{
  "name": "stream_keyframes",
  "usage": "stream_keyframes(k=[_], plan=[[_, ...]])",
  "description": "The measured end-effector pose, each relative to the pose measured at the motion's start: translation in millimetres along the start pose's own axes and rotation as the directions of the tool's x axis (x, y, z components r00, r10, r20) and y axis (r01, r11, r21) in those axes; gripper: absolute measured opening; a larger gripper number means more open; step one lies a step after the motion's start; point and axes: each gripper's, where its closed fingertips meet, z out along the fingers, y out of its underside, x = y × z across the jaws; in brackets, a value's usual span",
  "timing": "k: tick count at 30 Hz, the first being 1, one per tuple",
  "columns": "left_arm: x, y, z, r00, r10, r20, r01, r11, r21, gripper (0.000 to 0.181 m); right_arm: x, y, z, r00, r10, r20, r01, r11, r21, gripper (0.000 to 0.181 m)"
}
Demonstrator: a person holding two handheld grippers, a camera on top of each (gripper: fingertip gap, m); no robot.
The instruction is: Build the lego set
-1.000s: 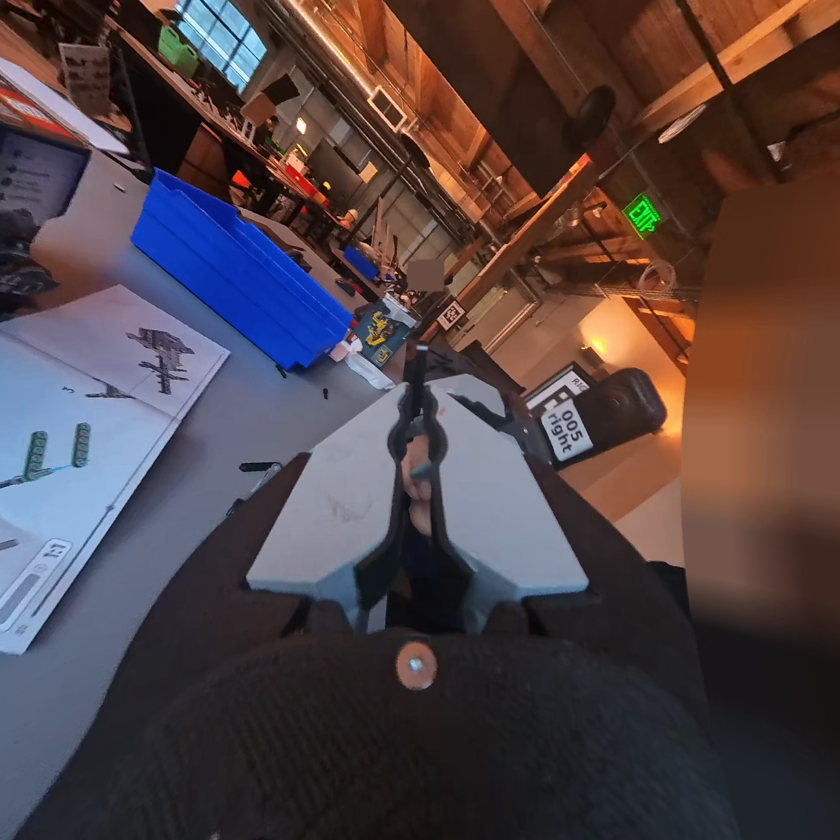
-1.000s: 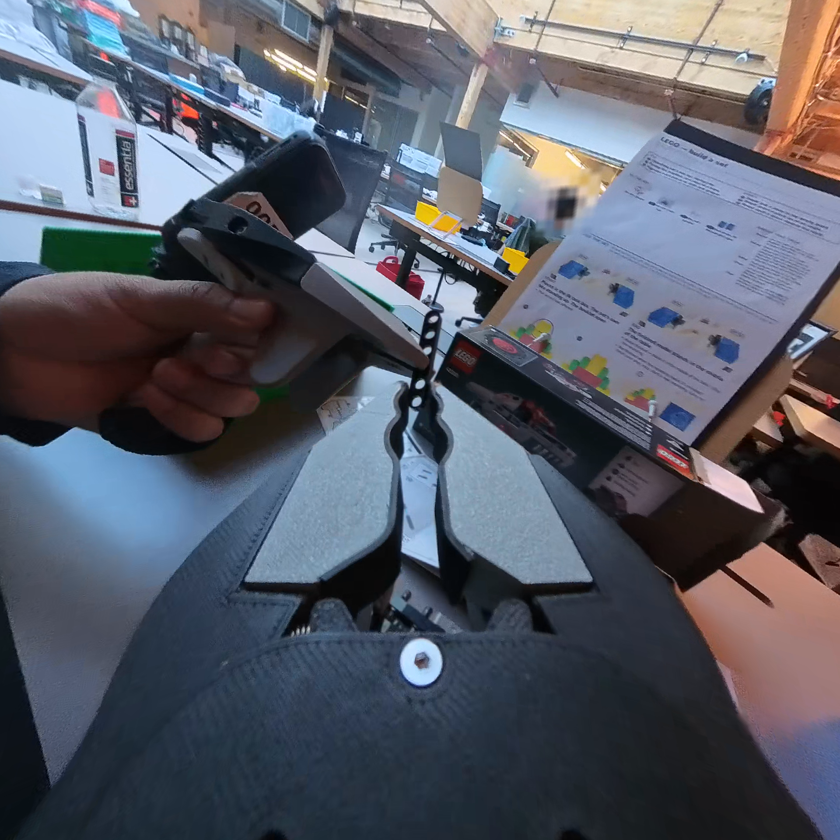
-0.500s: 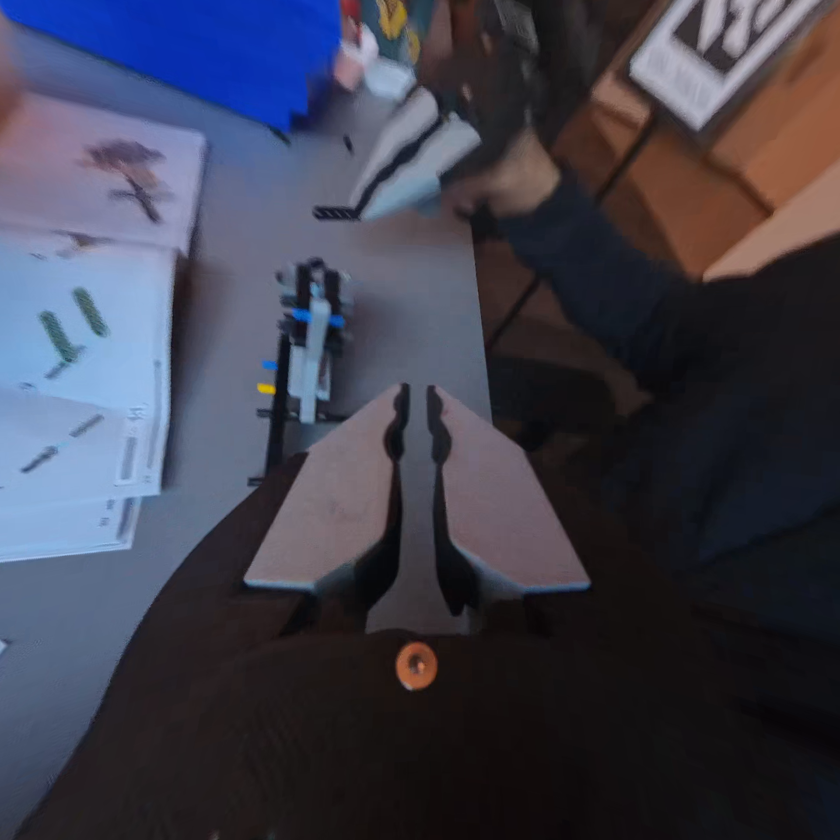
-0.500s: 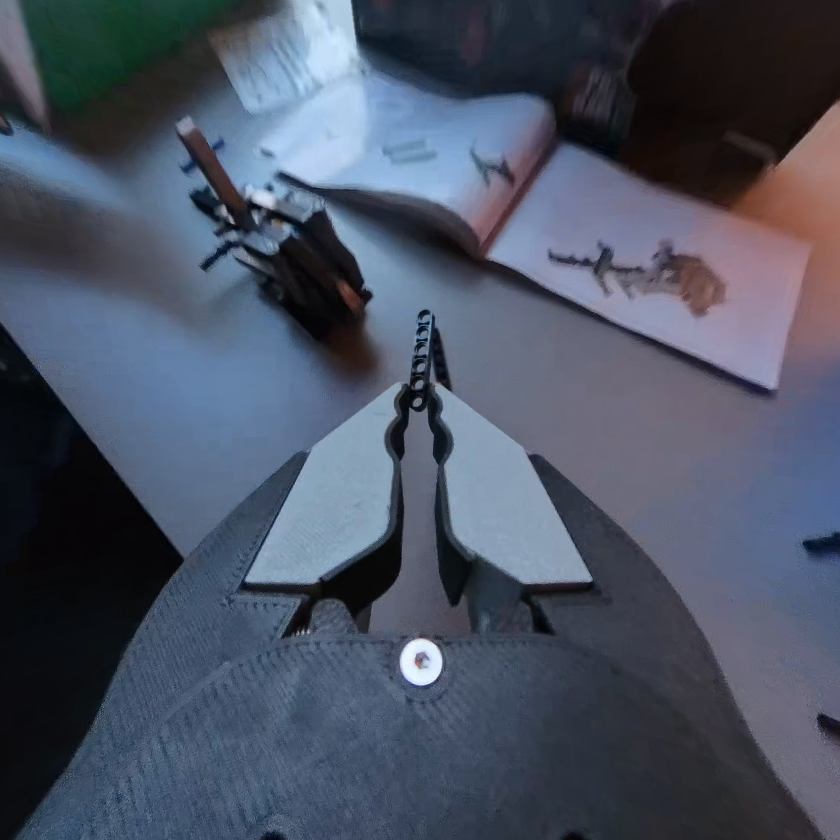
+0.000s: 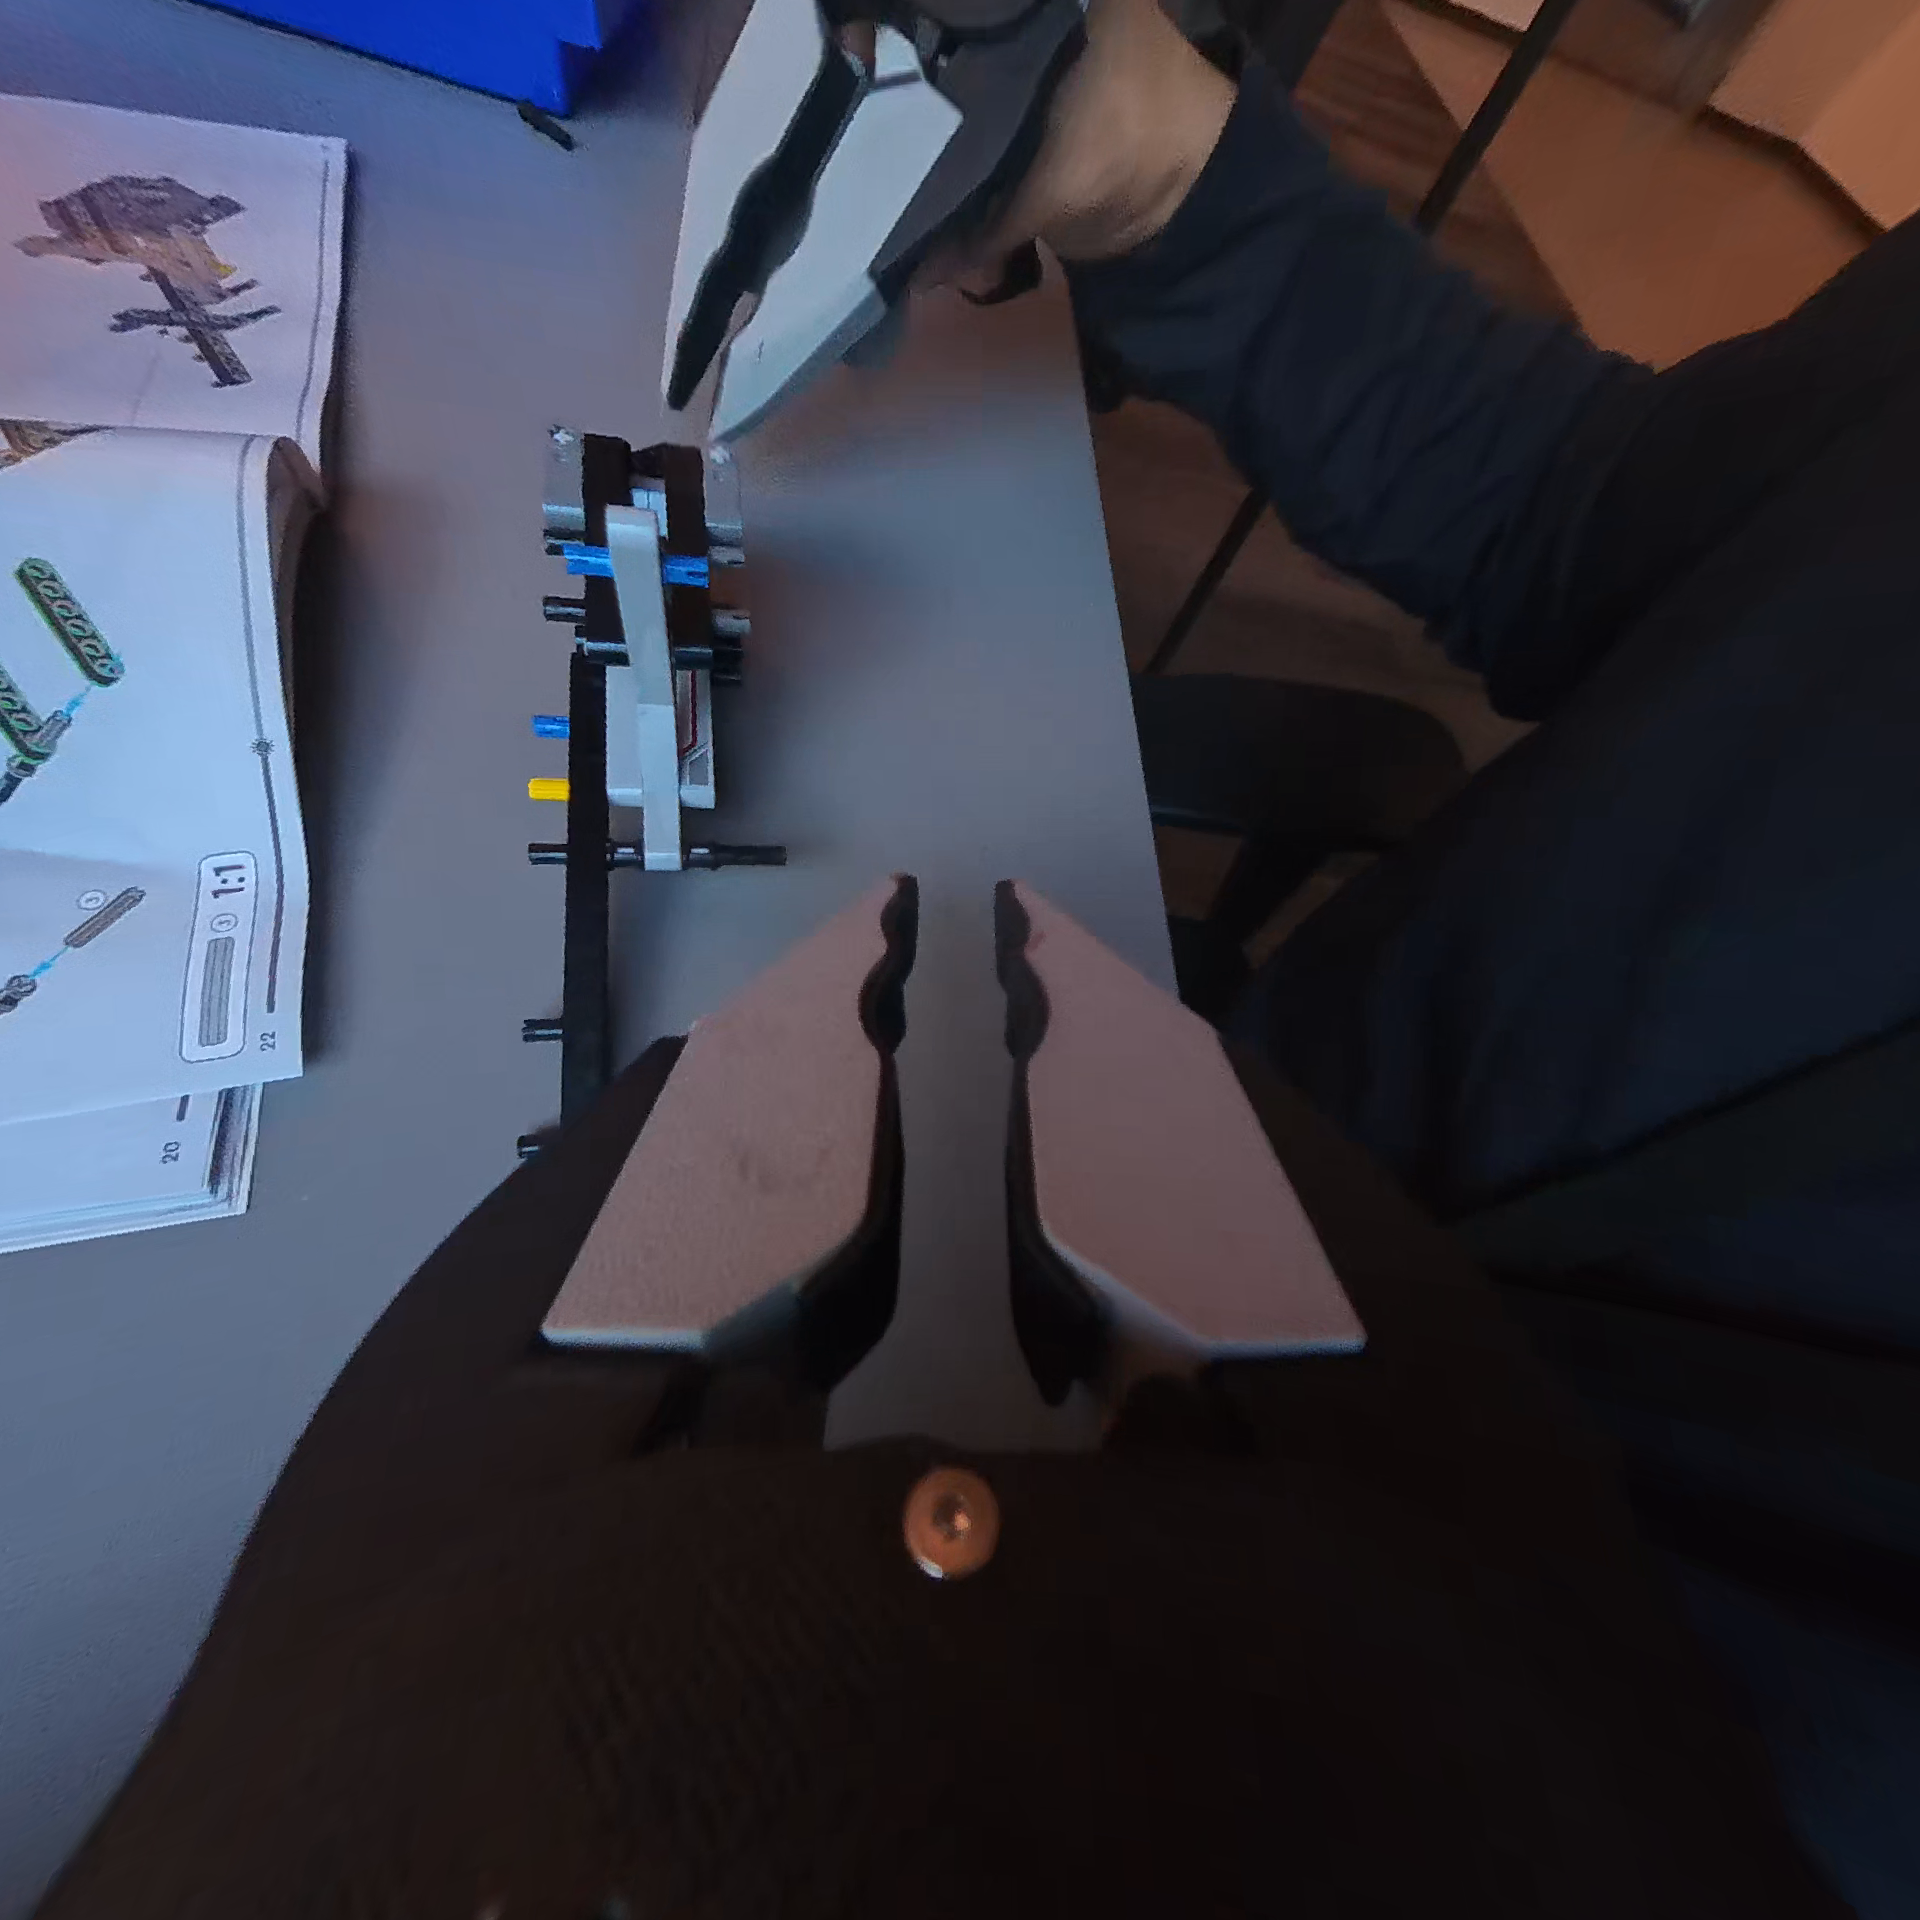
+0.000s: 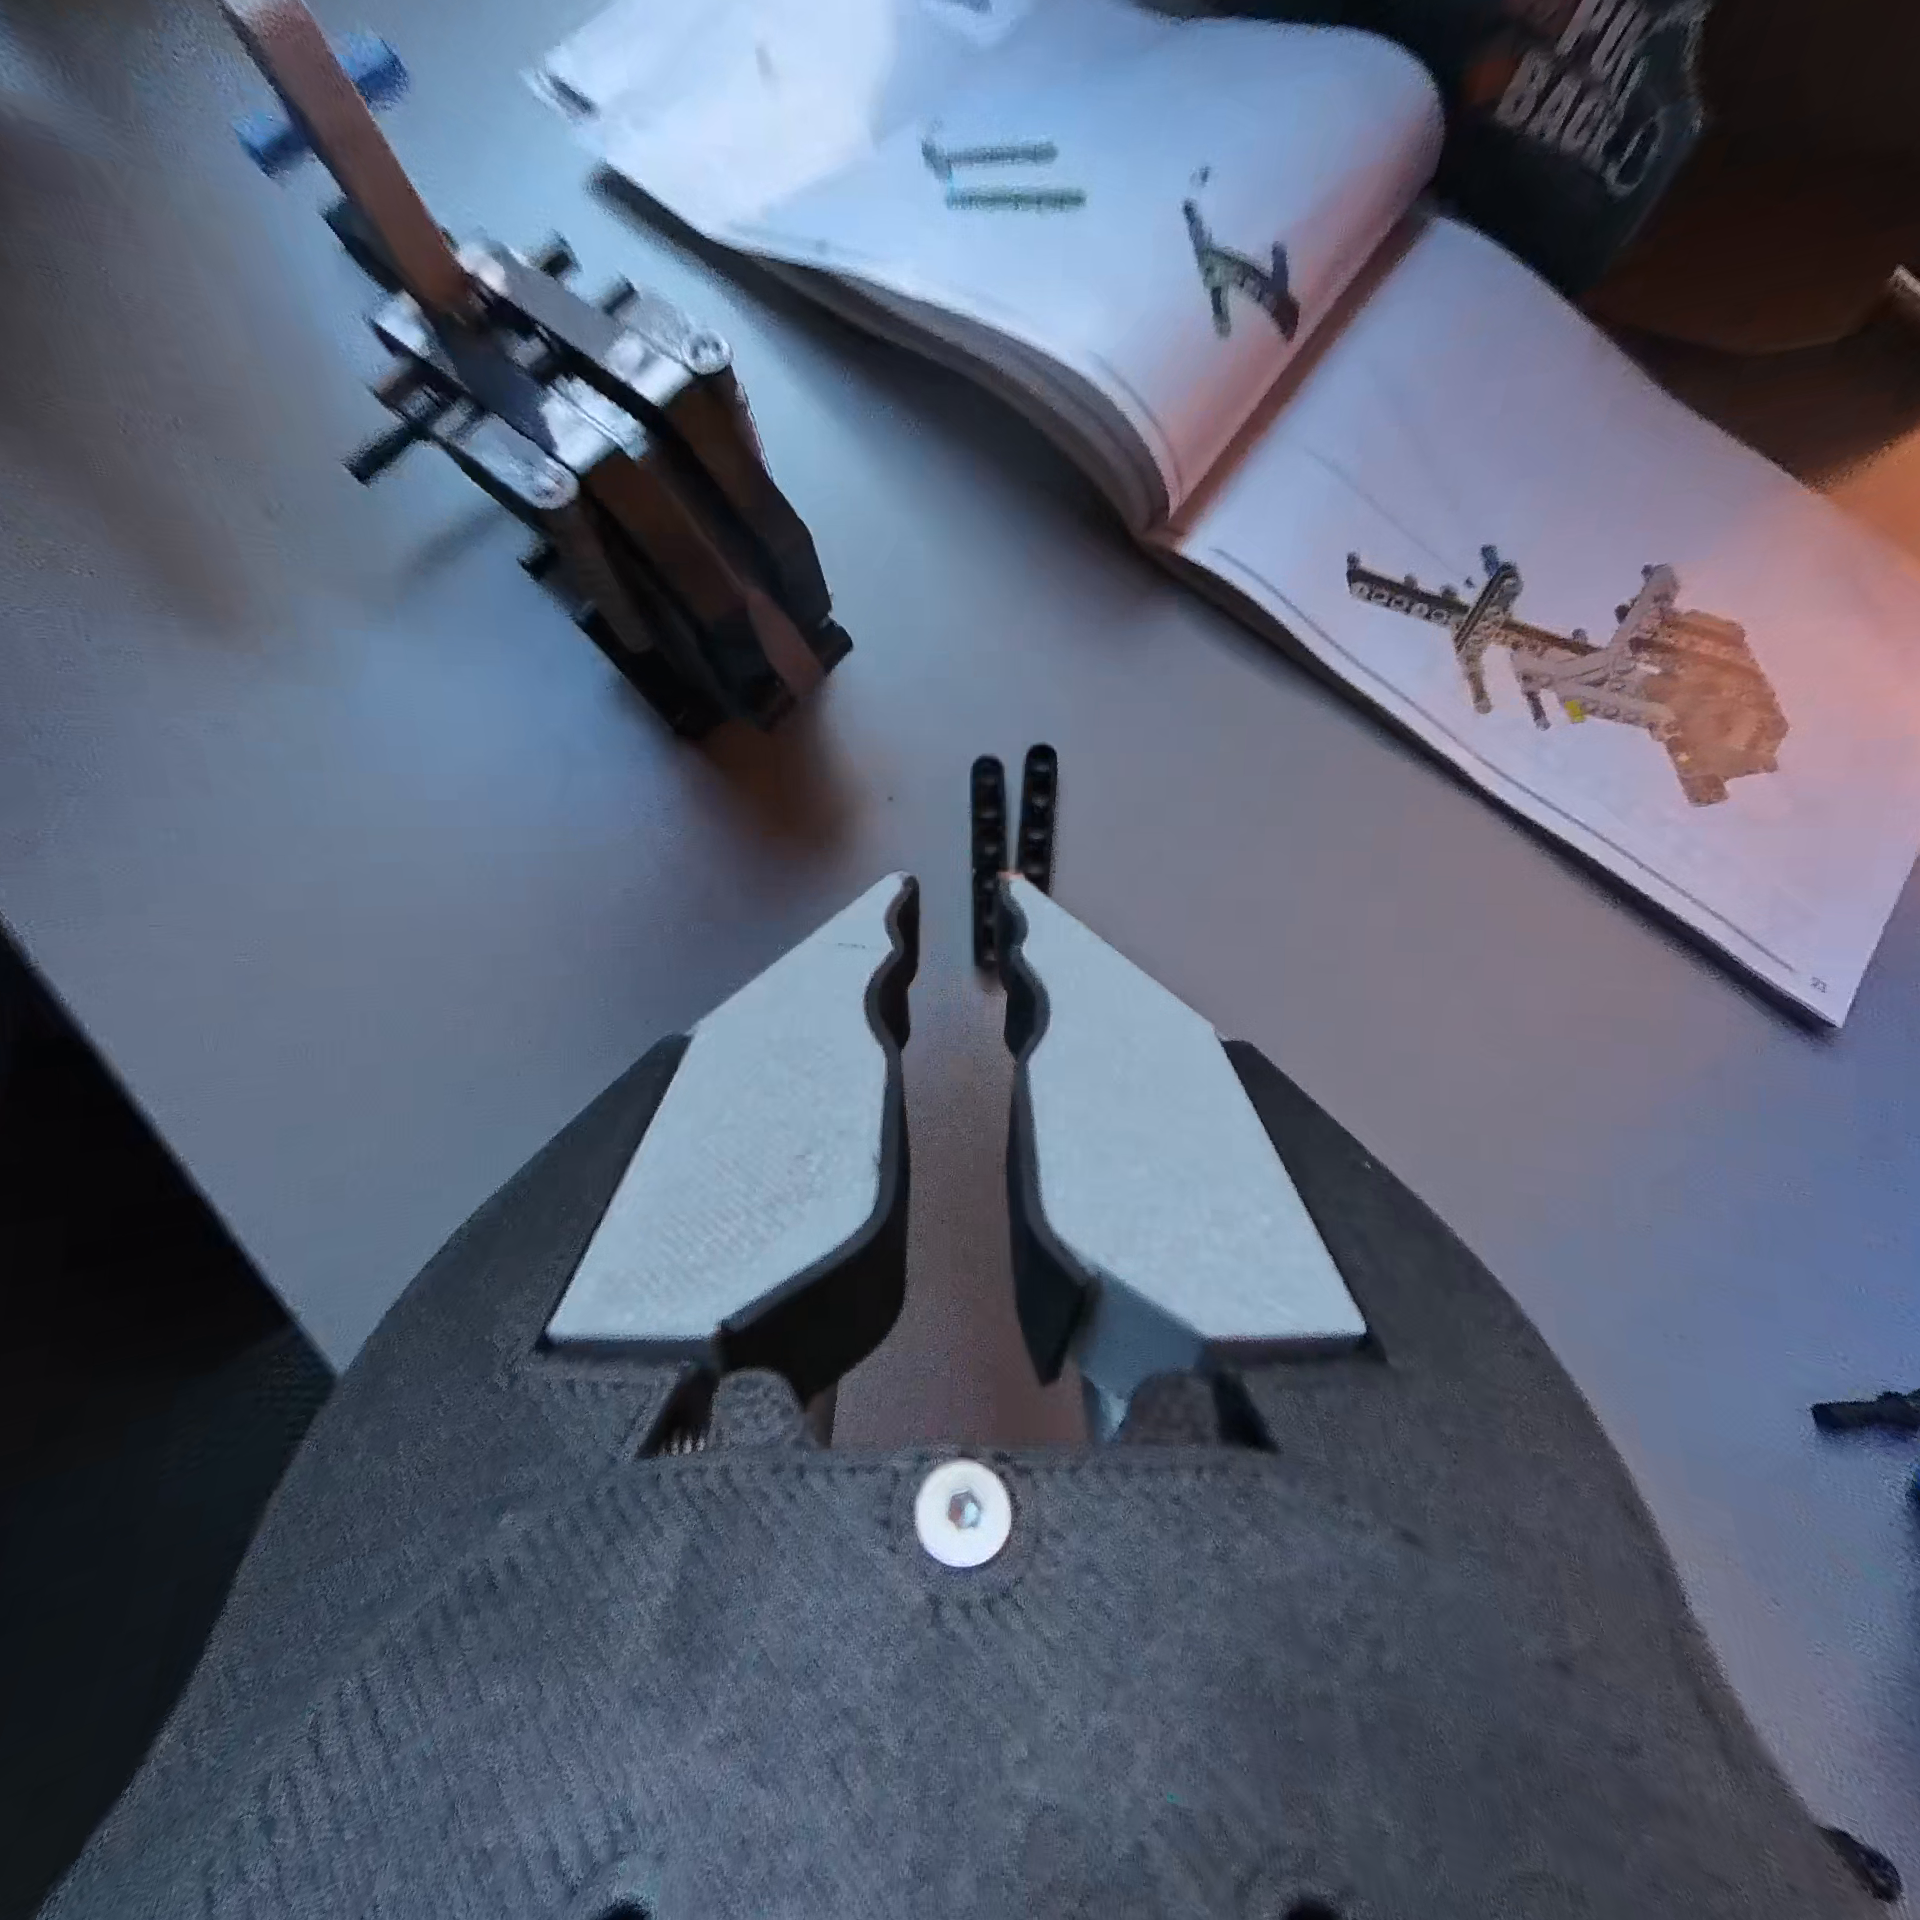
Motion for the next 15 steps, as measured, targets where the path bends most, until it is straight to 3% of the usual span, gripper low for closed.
stream_keyframes(k=[1, 5, 8, 13, 15], plan=[[1, -1, 0, 1.0, -0.009, -0.013, 0.009, 1.0, 0.006, 0.013, -1, -3, -5, 1.0, 0.011, 0.021, -0.011, 1.0, 0.023, 0.011], [0, 3, 1, 0.999, -0.04, -0.031, 0.04, 0.999, -0.009, 0.016, 20, 1, -20, 0.998, 0.036, -0.041, -0.035, 0.999, 0.018, 0.012], [-1, 6, 4, 0.998, -0.056, -0.036, 0.056, 0.998, -0.023, 0.02, 42, -17, -28, 0.993, 0.099, -0.061, -0.089, 0.986, 0.144, 0.008], [-11, 8, 3, 0.998, -0.063, 0.024, 0.063, 0.998, -0.021, 0.028, 88, -50, -8, 0.974, 0.221, -0.048, -0.191, 0.918, 0.347, 0.004], [-17, 7, 1, 0.992, -0.118, 0.04, 0.118, 0.993, -0.003, 0.034, 102, -60, 4, 0.974, 0.211, -0.085, -0.164, 0.909, 0.384, 0.005]])
